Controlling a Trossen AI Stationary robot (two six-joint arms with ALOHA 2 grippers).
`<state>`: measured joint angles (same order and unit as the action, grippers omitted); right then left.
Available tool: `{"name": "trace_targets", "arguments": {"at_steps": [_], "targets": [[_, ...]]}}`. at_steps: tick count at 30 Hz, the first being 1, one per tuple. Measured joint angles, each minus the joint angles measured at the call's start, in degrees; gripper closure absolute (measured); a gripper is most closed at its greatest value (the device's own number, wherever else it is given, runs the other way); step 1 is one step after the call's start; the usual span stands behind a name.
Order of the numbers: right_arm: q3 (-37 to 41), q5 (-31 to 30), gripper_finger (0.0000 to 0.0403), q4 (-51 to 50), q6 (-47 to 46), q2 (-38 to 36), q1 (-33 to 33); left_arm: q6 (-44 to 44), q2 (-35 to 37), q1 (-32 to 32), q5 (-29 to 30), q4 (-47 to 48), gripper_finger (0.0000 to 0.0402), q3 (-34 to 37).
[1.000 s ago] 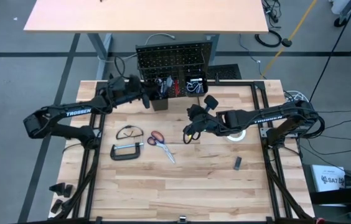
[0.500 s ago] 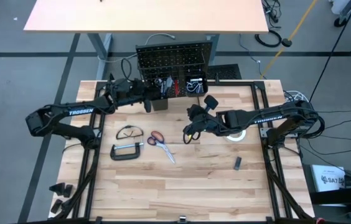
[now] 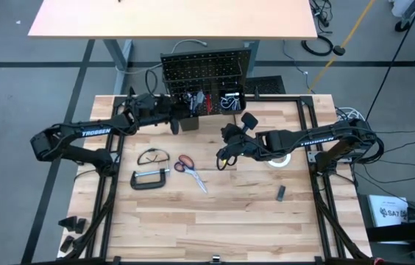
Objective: Hang tools onto peg board
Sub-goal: Put the long nose pliers on the left black bin on the peg board, then put the scissors on the left black bin on the peg board
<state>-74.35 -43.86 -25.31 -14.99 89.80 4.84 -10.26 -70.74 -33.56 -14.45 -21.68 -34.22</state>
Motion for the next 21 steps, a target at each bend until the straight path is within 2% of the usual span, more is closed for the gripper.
{"name": "trace_targets", "arguments": {"at_steps": [5, 9, 17, 19, 21], "targets": [[0.0, 0.2, 0.0403, 0.2, 0.6, 0.0, 0.0, 0.4, 1.2, 0.0, 0.0, 3.5, 0.0267, 0.0], [0.0, 0.2, 0.0403, 0.2, 0.7, 0.0, 0.0, 1.9, 4.3, -0.2, 1.0, 8.1, 0.0228, 0.0], [0.0, 0.2, 0.0403, 0.2, 1.2, 0.0, 0.0, 7.6, 14.2, -0.2, -0.1, 16.6, 0.0219, 0.0], [0.0, 0.2, 0.0403, 0.2, 1.1, 0.0, 0.0, 9.3, 17.5, -0.2, -3.9, 18.8, 0.0219, 0.0], [0.0, 0.2, 0.0403, 0.2, 1.2, 0.0, 0.0, 11.3, 20.8, -0.1, -11.1, 21.6, 0.0220, 0.0]]}}
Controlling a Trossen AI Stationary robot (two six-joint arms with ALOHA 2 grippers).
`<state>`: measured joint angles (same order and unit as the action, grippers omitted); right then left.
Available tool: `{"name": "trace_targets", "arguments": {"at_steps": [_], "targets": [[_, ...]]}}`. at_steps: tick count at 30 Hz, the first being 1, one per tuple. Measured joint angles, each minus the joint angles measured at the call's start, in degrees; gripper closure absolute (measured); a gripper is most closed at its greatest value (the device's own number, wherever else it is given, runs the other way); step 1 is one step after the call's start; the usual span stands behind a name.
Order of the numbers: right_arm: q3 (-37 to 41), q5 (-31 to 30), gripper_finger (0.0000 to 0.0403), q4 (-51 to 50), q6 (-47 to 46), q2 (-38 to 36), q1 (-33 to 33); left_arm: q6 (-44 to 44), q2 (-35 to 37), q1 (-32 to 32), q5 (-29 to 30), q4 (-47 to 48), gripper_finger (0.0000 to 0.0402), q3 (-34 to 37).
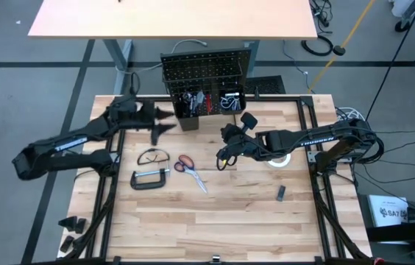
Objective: Hang tools onto peg board
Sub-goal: Put the scissors on the left black bin on the peg board
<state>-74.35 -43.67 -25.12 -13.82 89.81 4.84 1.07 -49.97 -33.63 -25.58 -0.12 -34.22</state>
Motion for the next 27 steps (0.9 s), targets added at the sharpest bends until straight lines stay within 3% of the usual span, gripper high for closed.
{"name": "trace_targets", "arguments": {"at_steps": [5, 12, 15, 21, 27], "targets": [[0.0, 0.0, 0.0403, -0.1, 0.2, 0.0, 0.0, 3.7, 7.2, 0.8, -17.7, 4.3, 0.0259, 0.8], [0.0, 0.2, 0.0403, 0.0, 1.0, 0.0, 0.0, 6.7, 13.7, 2.0, -31.7, 6.3, 0.0390, 2.3], [0.0, 0.5, 0.0403, 0.0, 1.0, 0.0, 0.0, 7.1, 15.1, 3.1, -37.0, 6.9, 0.0398, 2.3], [0.0, 0.8, 0.0403, 0.0, 1.0, 0.0, 0.0, 10.2, 17.7, 7.7, -54.8, 7.2, 0.0401, 2.3], [0.0, 7.7, 0.0403, 0.1, 1.0, 1.2, 0.0, 10.5, 22.5, 13.6, -54.9, 7.1, 0.0402, 2.3]]}}
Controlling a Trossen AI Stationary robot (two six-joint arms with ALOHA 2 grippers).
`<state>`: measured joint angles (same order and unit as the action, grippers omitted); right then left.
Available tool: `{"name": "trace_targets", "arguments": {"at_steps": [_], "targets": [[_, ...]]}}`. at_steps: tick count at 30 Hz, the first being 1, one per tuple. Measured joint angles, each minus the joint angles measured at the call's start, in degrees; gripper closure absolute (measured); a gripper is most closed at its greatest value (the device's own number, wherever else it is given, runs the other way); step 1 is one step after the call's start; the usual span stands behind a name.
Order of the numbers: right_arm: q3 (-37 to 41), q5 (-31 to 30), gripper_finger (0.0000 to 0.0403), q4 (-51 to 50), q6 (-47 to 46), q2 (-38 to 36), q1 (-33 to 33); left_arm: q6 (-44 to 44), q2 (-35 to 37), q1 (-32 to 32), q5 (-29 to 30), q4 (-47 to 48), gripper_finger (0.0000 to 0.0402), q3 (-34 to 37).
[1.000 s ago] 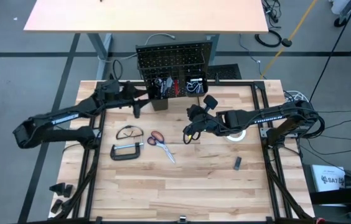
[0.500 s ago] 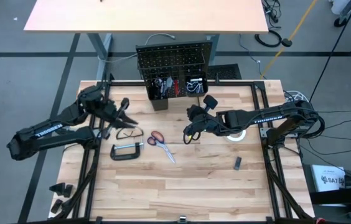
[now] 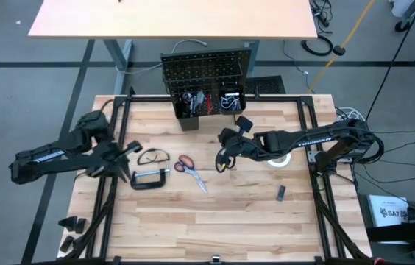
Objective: Hang tools onto peg board
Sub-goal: Put the scissors on the left black bin on the peg board
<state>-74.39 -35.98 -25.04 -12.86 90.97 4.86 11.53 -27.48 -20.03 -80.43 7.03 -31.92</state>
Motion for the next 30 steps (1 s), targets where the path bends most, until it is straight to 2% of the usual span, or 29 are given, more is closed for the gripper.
{"name": "trace_targets", "arguments": {"at_steps": [13, 16, 21, 26, 30], "targets": [[0.0, 11.7, 0.0403, 8.9, 0.2, 4.0, -0.4, 7.0, 12.1, 15.8, 1.8, -0.7, 0.0401, 3.1], [0.0, 14.4, 0.0403, 11.4, -1.7, 5.5, -0.4, 7.3, 13.8, 18.9, 1.9, -3.8, 0.0401, 4.2], [0.0, 16.2, 0.0403, 12.6, -6.8, 10.0, -0.4, 9.7, 14.4, 22.6, 2.2, -5.3, 0.0401, 4.3], [0.0, 21.1, 0.0403, 17.3, -9.2, 15.7, -0.4, 13.7, 14.4, 26.1, 1.3, -5.3, 0.0401, 4.3], [0.0, 21.3, 0.0403, 20.6, -11.5, 18.8, -0.1, 14.9, 14.4, 28.3, 1.6, -5.2, 0.0401, 4.3]]}}
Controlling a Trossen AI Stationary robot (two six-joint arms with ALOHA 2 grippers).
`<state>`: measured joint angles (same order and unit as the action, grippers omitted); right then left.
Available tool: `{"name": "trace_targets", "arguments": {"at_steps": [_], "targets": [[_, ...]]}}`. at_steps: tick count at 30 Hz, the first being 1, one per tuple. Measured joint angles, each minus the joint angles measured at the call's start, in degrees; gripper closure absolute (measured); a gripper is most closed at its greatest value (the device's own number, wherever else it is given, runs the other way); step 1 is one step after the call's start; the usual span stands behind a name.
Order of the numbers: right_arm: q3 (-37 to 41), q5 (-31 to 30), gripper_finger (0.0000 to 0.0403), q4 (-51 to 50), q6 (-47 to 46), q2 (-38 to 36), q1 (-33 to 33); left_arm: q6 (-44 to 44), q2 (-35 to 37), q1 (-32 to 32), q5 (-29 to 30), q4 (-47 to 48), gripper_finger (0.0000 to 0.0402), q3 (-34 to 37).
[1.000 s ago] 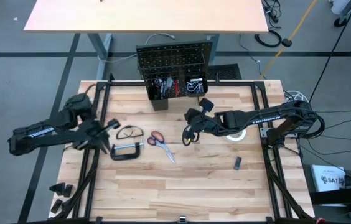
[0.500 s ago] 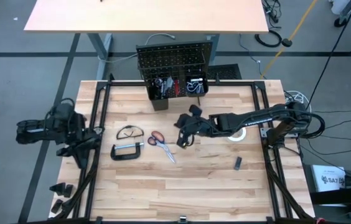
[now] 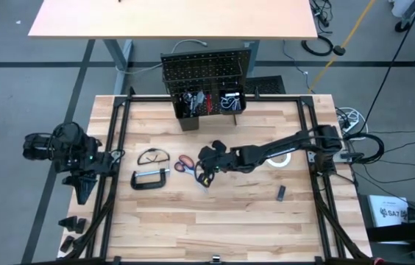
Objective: Hang tools onto peg board
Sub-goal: Put the scissors on the left black bin on the peg board
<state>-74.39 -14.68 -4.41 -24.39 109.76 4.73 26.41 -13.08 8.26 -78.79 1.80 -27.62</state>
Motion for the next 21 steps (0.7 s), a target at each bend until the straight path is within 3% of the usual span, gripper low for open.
{"name": "trace_targets", "arguments": {"at_steps": [9, 21], "targets": [[0.0, -3.7, 0.0388, -0.1, -4.1, 3.0, -0.2, 0.0, 0.0, 2.4, 4.0, 0.2, 0.0401, 0.0], [-0.9, -1.6, 0.0237, 0.1, -5.1, 7.5, 0.8, 0.0, -3.1, 5.6, 10.2, -4.1, 0.0401, 0.0]]}}
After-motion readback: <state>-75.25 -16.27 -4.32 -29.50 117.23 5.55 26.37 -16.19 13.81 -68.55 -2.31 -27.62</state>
